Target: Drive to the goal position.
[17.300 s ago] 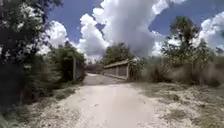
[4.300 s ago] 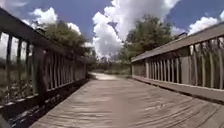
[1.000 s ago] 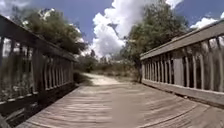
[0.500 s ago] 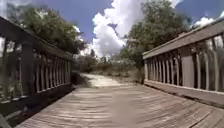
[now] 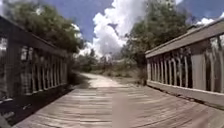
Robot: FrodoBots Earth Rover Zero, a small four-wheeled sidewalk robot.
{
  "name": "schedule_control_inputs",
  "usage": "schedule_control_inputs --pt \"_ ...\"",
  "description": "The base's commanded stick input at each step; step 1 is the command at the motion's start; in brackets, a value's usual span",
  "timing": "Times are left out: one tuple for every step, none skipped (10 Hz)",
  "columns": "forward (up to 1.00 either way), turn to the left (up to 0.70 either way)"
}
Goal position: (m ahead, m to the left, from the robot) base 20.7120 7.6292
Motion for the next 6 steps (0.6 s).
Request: schedule_control_inputs --pt "0.5 0.43" --pt "0.5 0.45" --pt "0.5 0.0" --pt "0.5 0.0" --pt "0.5 0.0" --pt "0.5 0.0"
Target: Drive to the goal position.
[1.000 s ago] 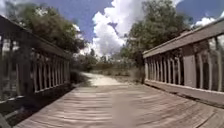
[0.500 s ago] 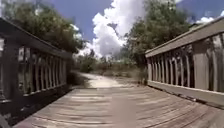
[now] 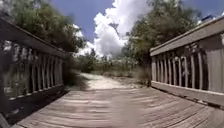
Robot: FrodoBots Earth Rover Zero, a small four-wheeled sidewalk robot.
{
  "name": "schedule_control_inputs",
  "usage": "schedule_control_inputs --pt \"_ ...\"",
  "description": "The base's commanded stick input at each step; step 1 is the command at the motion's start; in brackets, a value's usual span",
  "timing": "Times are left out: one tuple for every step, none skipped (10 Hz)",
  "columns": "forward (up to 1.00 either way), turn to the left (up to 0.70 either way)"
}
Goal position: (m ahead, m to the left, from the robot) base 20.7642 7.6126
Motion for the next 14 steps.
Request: schedule_control_inputs --pt "0.5 0.0" --pt "0.5 0.0" --pt "0.5 0.0" --pt "0.5 0.0" --pt "0.5 0.0" --pt "0.5 0.0" --pt "0.5 0.0" --pt "0.5 0.0" --pt "0.5 0.0" --pt "0.5 0.0" --pt "0.5 0.0" --pt "0.5 0.0" --pt "0.5 0.0" --pt "0.5 0.0"
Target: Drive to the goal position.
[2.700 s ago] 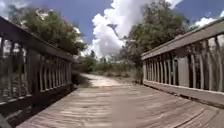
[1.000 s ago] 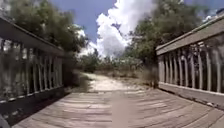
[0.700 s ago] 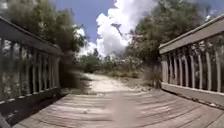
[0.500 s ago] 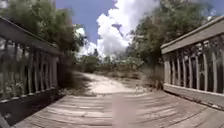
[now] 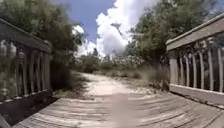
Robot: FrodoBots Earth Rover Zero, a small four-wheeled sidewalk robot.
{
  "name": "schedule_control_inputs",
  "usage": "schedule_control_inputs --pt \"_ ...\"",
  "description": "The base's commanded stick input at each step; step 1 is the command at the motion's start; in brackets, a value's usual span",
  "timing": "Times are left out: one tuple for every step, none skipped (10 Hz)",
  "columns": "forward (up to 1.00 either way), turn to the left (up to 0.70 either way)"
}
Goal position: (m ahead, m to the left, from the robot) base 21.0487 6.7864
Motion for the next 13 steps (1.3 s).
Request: schedule_control_inputs --pt "0.5 0.0" --pt "0.5 0.0" --pt "0.5 0.0" --pt "0.5 0.0" --pt "0.5 0.0" --pt "0.5 0.0" --pt "0.5 0.0" --pt "0.5 0.07" --pt "0.5 0.31" --pt "0.5 0.29" --pt "0.5 0.03" --pt "0.5 0.0" --pt "0.5 0.0"
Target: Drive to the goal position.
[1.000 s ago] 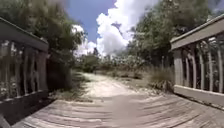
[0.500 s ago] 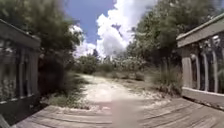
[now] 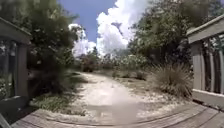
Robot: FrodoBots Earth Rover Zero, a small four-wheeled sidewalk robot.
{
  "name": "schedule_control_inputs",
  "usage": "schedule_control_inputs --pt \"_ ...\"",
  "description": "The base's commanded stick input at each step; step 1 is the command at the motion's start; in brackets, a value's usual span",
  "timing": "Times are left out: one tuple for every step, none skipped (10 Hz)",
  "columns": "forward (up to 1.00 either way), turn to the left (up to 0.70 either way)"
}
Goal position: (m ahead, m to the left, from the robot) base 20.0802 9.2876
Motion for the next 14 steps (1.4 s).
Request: schedule_control_inputs --pt "0.5 0.0" --pt "0.5 0.0" --pt "0.5 0.0" --pt "0.5 0.0" --pt "0.5 0.0" --pt "0.5 0.0" --pt "0.5 0.0" --pt "0.5 0.0" --pt "0.5 0.0" --pt "0.5 0.0" --pt "0.5 0.0" --pt "0.5 0.0" --pt "0.5 0.08" --pt "0.5 0.44"
